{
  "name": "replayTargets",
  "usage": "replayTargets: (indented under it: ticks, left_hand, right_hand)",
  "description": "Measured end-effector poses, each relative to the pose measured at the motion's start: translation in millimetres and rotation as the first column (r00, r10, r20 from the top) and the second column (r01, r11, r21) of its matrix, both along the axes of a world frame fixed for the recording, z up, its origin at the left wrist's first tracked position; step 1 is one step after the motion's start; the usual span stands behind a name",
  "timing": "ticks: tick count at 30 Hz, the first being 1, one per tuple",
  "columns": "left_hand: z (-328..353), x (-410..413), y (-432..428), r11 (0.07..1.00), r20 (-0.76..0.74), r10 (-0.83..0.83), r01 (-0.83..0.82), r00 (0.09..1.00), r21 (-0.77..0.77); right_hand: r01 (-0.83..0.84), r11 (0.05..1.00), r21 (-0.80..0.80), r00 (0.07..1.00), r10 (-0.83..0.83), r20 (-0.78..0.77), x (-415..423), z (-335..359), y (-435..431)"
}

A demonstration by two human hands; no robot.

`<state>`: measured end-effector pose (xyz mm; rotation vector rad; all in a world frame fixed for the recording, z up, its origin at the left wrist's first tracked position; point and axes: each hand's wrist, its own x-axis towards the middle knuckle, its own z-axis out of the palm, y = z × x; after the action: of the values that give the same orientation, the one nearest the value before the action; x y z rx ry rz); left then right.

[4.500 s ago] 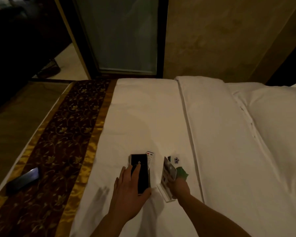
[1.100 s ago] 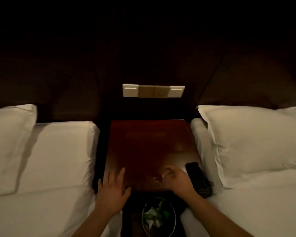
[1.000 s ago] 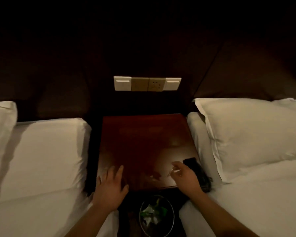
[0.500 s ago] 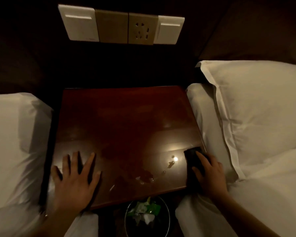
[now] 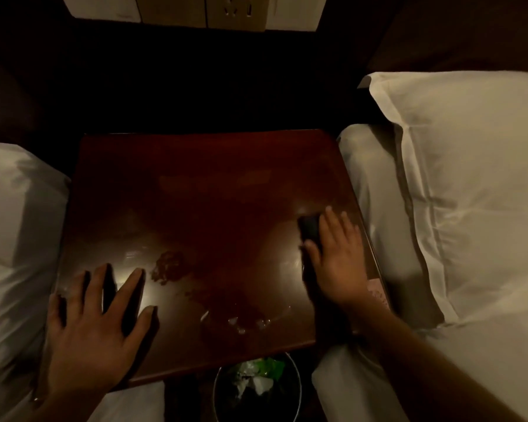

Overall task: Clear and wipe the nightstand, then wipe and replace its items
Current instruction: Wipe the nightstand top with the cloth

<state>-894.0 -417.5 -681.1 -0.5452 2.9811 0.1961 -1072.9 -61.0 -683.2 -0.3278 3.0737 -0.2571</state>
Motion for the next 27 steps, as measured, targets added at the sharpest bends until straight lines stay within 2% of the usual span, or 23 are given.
replayTargets:
  ticks: [2, 5, 10, 13, 15, 17, 19, 20, 23, 25, 27]
  left_hand:
    - [1.5, 0.0, 2.2, 1.000, -0.012, 0.004, -0.004, 1.000, 0.012]
    - [1.5, 1.1, 2.7, 1.000, -0.023, 0.002, -0.002, 1.000, 0.008]
    - [-1.0, 2.5, 2.6, 1.000, -0.019, -0.006, 0.006, 1.000, -0.021]
    - [-4.0, 3.2, 0.5, 0.999, -0.026, -0.012, 0.011, 1.000, -0.034]
    - [-5.2, 2.6, -0.1, 0.999, -0.018, -0.009, 0.009, 1.000, -0.041]
    - [-6.5, 3.0, -1.0, 0.999, -0.008, -0.014, 0.014, 1.000, -0.043]
    - [-5.9, 3.3, -1.2, 0.999, -0.005, -0.018, 0.017, 1.000, -0.041]
    - [-5.1, 3.1, -0.7, 0.999, -0.006, -0.018, 0.017, 1.000, -0.038]
    - [-3.3, 3.4, 0.0, 0.999, -0.003, -0.023, 0.023, 1.000, -0.047]
    - [-4.0, 3.5, 0.1, 0.998, 0.000, -0.035, 0.035, 0.999, -0.060]
    - [-4.3, 3.5, -0.9, 0.998, 0.000, -0.036, 0.036, 0.999, -0.054]
  right_hand:
    - [0.095, 0.995, 0.003, 0.995, -0.095, -0.007, -35.4, 4.3, 1.0]
    - [0.070, 0.996, -0.047, 0.997, -0.069, 0.023, -29.3, 4.4, -4.1]
    - [-0.254, 0.960, -0.118, 0.963, 0.262, 0.056, 95.6, 0.2, -23.3]
    - [-0.342, 0.932, -0.118, 0.936, 0.349, 0.051, 91.5, -1.7, -21.2]
    - [-0.264, 0.961, -0.084, 0.964, 0.266, 0.022, 53.7, 0.6, -22.0]
    - [-0.057, 0.996, -0.072, 0.998, 0.059, 0.024, 12.3, 5.0, -29.0]
    - [0.093, 0.990, -0.102, 0.995, -0.089, 0.044, 5.3, 4.9, -41.3]
    - [0.111, 0.984, -0.136, 0.993, -0.104, 0.059, 16.6, 4.5, -45.8]
    - [0.025, 0.976, -0.215, 0.995, -0.004, 0.098, 90.4, 5.2, -55.9]
    - [-0.060, 0.981, -0.183, 0.988, 0.085, 0.128, 132.2, 2.6, -57.0]
    - [-0.136, 0.979, -0.154, 0.980, 0.155, 0.121, 132.8, 1.8, -55.0]
